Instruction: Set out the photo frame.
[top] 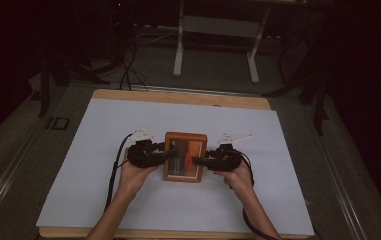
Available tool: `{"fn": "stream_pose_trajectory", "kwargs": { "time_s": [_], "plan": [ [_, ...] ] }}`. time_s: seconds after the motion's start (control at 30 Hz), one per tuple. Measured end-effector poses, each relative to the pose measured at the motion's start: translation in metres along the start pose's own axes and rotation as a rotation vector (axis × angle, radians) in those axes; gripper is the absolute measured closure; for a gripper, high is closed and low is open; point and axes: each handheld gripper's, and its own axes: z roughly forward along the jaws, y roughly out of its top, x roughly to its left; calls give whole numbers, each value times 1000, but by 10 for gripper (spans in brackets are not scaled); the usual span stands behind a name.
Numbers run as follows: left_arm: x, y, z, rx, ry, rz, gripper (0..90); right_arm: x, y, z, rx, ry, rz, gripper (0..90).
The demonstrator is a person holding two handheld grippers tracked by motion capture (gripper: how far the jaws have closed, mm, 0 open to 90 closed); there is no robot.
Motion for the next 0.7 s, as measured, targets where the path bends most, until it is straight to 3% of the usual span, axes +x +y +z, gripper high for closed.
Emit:
{"fn": "stream_pose_trajectory", "kwargs": {
  "time_s": [0.7],
  "plan": [
    [13,2,17,3,4,-47,549,-21,-1,4,-23,-2,55,585]
  ]
}}
